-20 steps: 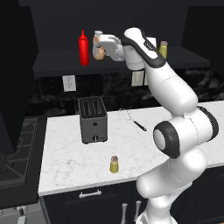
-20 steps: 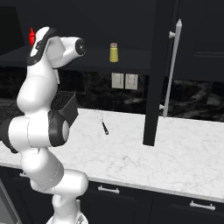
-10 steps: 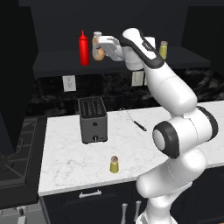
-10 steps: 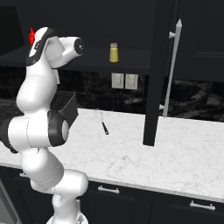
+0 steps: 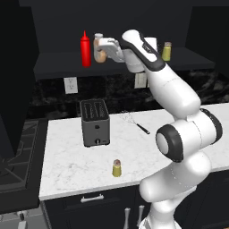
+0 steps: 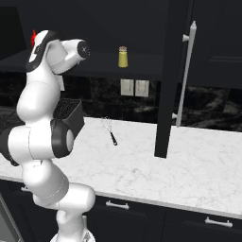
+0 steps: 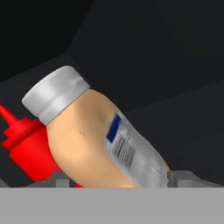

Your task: Put the shaker and condiment bottle from the counter next to their counterparts in the cabinet.

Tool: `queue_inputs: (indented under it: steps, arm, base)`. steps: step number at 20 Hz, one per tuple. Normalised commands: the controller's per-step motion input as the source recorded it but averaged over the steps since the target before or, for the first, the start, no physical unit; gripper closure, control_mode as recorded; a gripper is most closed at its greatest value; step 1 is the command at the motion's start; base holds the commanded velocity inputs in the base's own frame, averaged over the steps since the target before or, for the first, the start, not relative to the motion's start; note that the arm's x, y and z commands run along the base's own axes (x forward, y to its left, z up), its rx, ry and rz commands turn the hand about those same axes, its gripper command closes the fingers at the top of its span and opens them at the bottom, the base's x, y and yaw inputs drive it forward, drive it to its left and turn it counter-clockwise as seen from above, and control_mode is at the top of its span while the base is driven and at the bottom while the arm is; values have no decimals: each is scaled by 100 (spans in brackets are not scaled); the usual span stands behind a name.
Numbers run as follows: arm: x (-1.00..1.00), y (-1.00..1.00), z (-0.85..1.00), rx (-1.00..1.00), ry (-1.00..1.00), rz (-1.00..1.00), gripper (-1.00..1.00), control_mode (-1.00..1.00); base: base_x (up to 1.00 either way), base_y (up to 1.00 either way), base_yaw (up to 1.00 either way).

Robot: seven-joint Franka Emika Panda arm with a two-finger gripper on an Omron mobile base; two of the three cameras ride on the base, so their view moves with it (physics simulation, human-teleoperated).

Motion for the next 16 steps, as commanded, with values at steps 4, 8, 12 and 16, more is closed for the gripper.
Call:
queue_inputs:
  steps: [4,8,12,16]
  arm:
    - [28,1,-83,0,0,0,-100,-100]
    - [26,-5,-59,3,0,0,-100,-100]
    - [26,-8,-51,4,0,0,-100,-100]
    - [6,-21,-40,0,0,0,-100,-100]
  base:
    - [0,0,0]
    - [0,0,0]
    - [0,0,0]
    - [0,0,0]
